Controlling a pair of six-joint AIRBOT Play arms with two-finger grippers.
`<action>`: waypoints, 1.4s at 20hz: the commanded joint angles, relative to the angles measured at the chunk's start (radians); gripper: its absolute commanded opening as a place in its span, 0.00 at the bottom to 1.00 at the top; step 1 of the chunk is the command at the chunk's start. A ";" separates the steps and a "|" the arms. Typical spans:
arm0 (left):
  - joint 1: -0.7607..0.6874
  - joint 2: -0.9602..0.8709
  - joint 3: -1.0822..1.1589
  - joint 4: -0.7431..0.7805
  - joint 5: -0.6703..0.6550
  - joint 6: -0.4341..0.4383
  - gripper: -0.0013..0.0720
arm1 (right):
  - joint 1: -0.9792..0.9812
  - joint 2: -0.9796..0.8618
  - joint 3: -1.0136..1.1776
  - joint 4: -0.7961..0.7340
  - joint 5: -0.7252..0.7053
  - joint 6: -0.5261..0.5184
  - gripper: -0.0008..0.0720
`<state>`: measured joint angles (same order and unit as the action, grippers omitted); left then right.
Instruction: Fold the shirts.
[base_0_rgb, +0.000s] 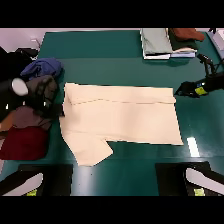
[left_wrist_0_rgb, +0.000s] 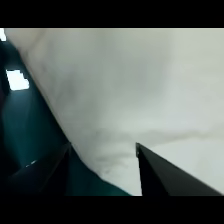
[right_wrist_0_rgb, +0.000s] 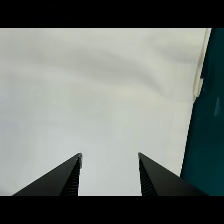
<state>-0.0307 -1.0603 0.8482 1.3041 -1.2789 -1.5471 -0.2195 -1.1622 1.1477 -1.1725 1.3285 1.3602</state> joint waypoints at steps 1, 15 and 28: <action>-0.006 0.225 -0.296 -0.040 0.006 -0.069 0.67 | -0.001 0.126 -0.107 0.003 -0.002 0.000 0.58; -0.006 0.276 -0.549 -0.386 0.248 0.016 0.24 | -0.002 0.216 -0.120 0.002 0.014 0.000 0.58; -0.006 0.309 -0.301 -0.324 0.108 0.089 0.05 | -0.450 0.108 -0.597 -0.100 0.133 0.000 0.72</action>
<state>-0.0368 -0.7559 0.5278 0.9752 -1.1595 -1.4635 -0.5720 -1.0046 0.6521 -1.2930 1.4532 1.3609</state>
